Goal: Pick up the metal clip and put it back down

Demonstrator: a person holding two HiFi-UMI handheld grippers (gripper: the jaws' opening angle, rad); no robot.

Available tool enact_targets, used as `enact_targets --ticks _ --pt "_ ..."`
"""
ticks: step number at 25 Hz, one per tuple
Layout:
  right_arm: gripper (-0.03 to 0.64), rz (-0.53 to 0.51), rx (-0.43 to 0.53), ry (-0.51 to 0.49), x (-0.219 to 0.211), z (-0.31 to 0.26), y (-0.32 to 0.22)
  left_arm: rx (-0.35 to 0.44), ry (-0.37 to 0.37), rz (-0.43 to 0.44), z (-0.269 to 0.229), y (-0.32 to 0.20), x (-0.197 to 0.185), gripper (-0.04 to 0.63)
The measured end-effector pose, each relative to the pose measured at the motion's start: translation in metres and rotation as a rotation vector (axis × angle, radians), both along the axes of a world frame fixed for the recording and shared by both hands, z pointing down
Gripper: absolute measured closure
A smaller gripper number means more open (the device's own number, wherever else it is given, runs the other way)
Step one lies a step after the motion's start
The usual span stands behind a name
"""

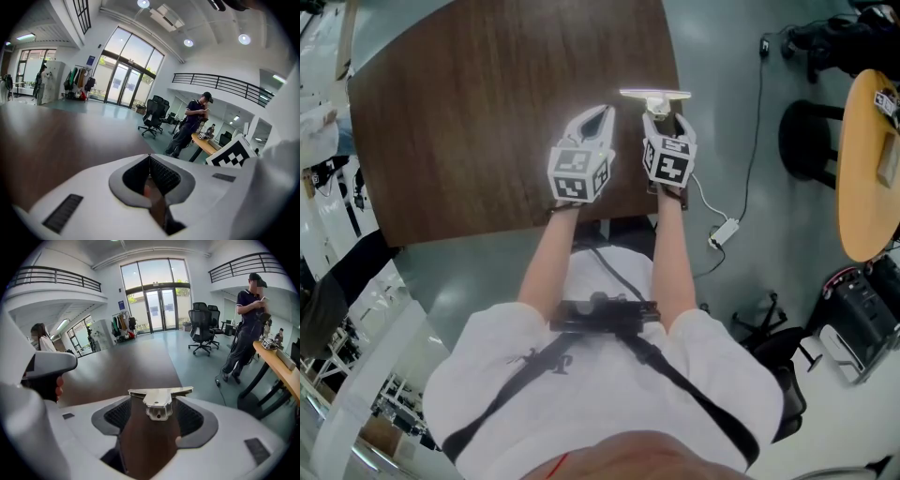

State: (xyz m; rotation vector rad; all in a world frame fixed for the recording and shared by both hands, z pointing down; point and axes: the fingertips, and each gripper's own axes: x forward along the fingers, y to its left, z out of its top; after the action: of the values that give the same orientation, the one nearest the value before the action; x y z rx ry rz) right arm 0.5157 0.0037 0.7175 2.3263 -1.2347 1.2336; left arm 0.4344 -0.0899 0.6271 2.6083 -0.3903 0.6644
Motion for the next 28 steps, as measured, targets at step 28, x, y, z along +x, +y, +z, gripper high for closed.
enact_targets --ticks 28 --pt "0.324 0.049 -0.109 0.02 0.018 0.053 -0.017 -0.046 -0.059 -0.084 0.025 -0.024 -0.024 0.584"
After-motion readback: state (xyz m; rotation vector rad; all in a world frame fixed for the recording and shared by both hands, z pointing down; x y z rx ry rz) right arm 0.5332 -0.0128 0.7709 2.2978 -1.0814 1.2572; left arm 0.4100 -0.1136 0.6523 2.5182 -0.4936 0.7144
